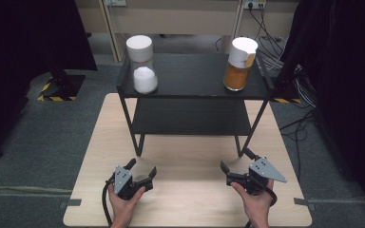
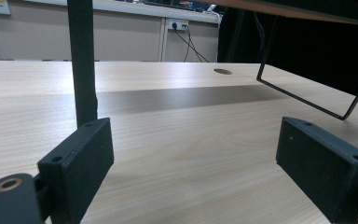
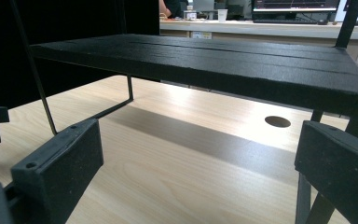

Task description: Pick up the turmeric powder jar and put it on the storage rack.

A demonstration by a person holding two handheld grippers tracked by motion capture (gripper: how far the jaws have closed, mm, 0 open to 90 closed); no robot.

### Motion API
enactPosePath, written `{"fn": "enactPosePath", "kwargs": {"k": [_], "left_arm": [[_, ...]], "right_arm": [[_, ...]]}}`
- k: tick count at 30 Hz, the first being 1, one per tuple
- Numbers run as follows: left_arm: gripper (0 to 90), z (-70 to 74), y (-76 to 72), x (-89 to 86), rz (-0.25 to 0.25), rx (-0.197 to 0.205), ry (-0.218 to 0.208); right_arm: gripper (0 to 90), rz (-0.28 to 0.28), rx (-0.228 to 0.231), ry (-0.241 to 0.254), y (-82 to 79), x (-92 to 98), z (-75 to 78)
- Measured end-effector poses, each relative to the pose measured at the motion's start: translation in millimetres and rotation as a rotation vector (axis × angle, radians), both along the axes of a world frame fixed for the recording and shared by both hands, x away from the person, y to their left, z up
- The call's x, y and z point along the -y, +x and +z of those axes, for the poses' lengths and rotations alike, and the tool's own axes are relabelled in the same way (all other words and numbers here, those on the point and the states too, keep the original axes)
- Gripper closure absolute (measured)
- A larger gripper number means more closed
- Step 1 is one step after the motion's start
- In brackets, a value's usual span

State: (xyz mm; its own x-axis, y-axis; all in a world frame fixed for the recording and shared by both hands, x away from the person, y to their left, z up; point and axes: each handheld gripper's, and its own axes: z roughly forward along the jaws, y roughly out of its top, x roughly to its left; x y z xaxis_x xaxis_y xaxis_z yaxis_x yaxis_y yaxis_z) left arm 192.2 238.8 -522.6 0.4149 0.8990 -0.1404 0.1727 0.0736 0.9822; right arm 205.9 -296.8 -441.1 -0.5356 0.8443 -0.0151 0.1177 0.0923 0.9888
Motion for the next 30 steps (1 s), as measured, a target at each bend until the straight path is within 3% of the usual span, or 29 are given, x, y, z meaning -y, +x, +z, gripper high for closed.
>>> {"fn": "enactPosePath", "kwargs": {"k": [30], "left_arm": [[10.5,0.0,0.0,0.1,0.000,0.000,0.000]], "right_arm": [[1.2,-0.003,-0.052,0.016,-5.8,3.0,-28.2]]}}
